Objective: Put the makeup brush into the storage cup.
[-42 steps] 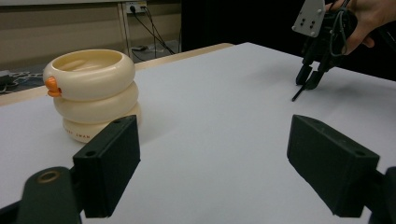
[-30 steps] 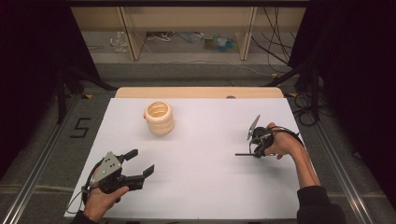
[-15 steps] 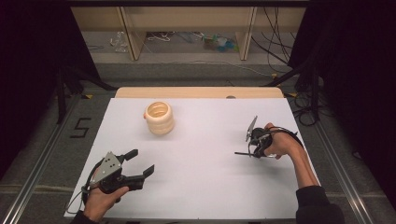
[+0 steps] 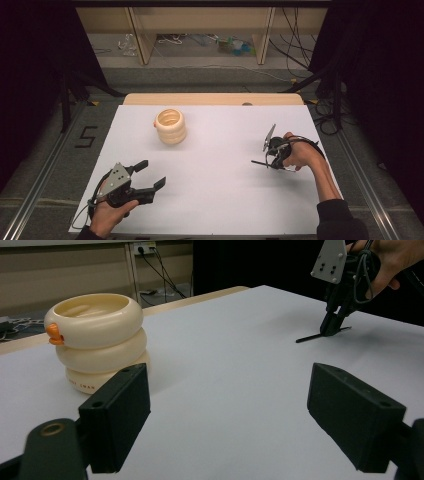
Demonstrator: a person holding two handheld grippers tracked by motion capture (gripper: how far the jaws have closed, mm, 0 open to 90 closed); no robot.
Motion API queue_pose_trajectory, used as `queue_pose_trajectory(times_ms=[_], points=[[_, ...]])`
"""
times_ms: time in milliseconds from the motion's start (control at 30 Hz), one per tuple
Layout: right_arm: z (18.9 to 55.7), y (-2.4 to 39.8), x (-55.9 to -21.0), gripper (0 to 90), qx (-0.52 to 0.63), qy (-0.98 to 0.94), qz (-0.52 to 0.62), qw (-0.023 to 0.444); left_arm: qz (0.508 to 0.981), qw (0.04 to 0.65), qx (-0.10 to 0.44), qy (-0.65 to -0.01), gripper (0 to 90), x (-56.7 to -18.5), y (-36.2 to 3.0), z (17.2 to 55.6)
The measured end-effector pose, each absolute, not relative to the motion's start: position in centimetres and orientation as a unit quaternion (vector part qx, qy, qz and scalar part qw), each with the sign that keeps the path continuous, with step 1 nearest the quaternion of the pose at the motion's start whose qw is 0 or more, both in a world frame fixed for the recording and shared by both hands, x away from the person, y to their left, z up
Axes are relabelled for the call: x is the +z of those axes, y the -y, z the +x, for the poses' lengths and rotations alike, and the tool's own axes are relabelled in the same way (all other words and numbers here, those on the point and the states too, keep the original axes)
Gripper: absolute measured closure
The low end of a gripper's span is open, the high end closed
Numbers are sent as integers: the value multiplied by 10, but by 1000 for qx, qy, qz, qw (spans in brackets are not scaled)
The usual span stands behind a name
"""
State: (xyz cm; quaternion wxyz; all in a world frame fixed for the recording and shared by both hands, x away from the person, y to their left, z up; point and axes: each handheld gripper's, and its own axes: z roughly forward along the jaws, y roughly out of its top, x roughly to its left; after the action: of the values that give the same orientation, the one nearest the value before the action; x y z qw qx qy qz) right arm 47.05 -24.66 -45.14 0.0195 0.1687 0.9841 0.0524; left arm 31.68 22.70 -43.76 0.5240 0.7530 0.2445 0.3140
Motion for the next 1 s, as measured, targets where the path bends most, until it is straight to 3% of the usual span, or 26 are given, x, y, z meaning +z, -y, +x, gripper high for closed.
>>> queue_pose_trajectory(times_ms=[467,633,667,700,1000], points=[[470,249,-448,855,61,-984,168,18,753,525,313,-244,173,-438,-227,317],[469,247,-441,855,82,-984,154,41,751,528,314,-242,173,-438,-228,318],[469,247,-437,856,87,-984,149,48,728,555,256,-310,173,-443,-219,308],[468,248,-433,856,94,-984,144,50,752,527,314,-242,173,-438,-228,318],[456,233,-410,855,125,-983,108,75,756,521,313,-244,173,-438,-227,318]])
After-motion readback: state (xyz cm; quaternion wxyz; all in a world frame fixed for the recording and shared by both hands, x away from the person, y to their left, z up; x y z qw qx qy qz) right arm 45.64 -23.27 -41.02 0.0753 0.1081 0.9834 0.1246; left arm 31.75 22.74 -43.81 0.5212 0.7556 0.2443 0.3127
